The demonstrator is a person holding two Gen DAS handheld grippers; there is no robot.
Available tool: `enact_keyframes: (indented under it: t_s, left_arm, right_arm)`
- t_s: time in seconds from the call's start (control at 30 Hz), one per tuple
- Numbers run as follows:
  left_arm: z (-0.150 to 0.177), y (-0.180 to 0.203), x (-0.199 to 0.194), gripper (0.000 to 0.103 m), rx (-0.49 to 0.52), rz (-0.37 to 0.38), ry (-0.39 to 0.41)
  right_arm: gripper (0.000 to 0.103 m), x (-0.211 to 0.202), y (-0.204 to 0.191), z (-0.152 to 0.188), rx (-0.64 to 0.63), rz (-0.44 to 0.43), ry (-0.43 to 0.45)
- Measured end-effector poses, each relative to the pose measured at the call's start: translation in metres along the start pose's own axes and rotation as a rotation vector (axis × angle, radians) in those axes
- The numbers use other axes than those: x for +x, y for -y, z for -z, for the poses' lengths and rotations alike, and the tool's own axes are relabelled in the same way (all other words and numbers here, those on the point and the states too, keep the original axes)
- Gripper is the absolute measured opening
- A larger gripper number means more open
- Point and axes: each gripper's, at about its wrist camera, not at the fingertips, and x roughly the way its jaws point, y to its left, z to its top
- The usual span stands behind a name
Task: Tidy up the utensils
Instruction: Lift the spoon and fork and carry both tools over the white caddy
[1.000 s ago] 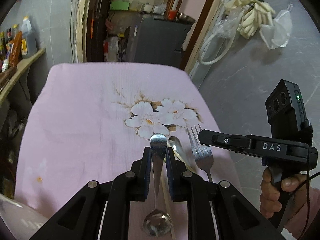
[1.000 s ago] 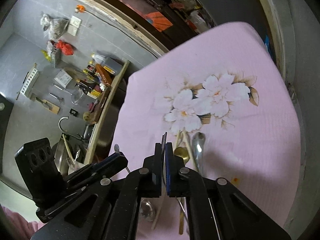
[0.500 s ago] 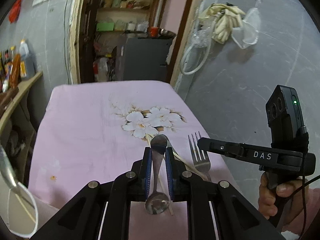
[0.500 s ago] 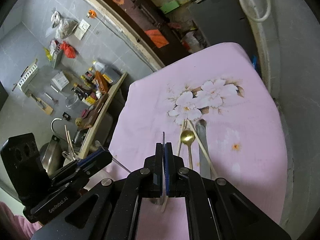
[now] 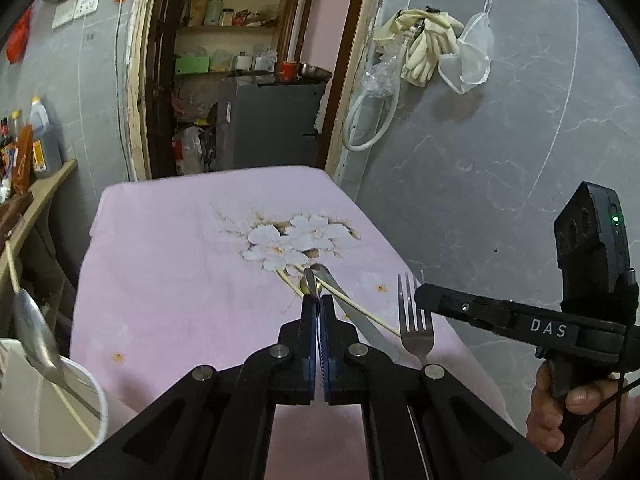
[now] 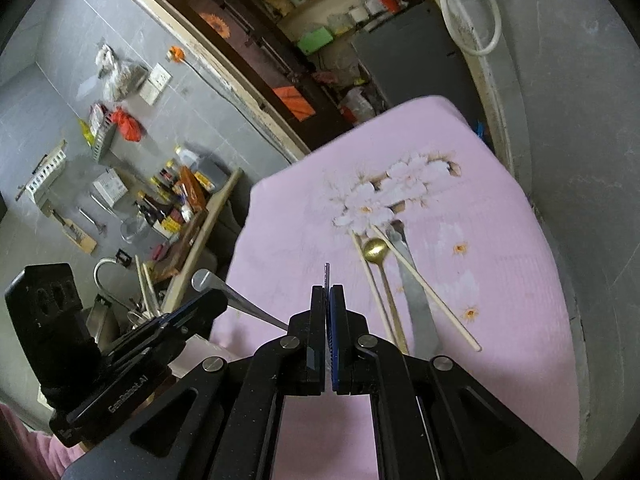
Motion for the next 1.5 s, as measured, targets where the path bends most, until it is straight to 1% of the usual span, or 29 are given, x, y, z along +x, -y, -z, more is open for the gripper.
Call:
enact_keyframes:
  t_s: [0.17, 0.3, 0.4, 0.53, 0.7, 0.87, 1.03, 1.13, 1.2, 1.27, 1.33, 1.5]
  left_arm:
    - [-0.009, -0.002, -0.031, 0.002, 0.027, -0.006, 0.031]
    - [-0.023, -0.01, -0.07, 0.002, 0.047, -0.019, 0.077]
    - [-0.035, -0.02, -0.103, 0.002, 0.052, -0.032, 0.118]
    - [-0.047, -0.036, -0.138, 0.002, 0.032, -0.051, 0.159]
    - [-0.057, -0.066, -0.186, 0.002, -0.009, -0.102, 0.208]
    - [-0.059, -0.097, -0.223, 0.002, -0.059, -0.162, 0.242]
    - [-0.054, -0.125, -0.248, 0.002, -0.069, -0.285, 0.259]
    - [-0.049, -0.138, -0.251, 0.002, -0.078, -0.339, 0.249]
    - [-0.043, -0.149, -0.246, 0.002, -0.093, -0.375, 0.228]
    - [-0.039, -0.155, -0.241, 0.002, -0.102, -0.392, 0.218]
    - [-0.034, -0.161, -0.231, 0.002, -0.107, -0.407, 0.204]
    - [-0.022, -0.17, -0.197, 0.002, -0.092, -0.425, 0.134]
  right_arm:
    - [0.002, -0.025, -0.024, -0.003, -0.005, -0.042, 0.122]
    - [0.002, -0.048, -0.057, -0.009, -0.023, -0.092, 0.235]
    - [0.002, -0.059, -0.081, -0.016, -0.051, -0.112, 0.286]
    - [0.002, -0.067, -0.12, -0.021, -0.107, -0.135, 0.32]
    - [0.002, -0.072, -0.162, -0.019, -0.162, -0.169, 0.319]
    - [0.002, -0.078, -0.196, -0.014, -0.207, -0.234, 0.314]
    - [0.002, -0.077, -0.227, -0.005, -0.244, -0.304, 0.295]
    - [0.002, -0.068, -0.235, 0.0, -0.248, -0.329, 0.269]
    - [0.002, -0.057, -0.238, 0.005, -0.249, -0.334, 0.239]
    - [0.002, -0.046, -0.238, 0.008, -0.248, -0.336, 0.212]
    - [0.002, -0.034, -0.238, 0.013, -0.244, -0.323, 0.184]
    - [0.002, -0.003, -0.236, 0.019, -0.245, -0.266, 0.13]
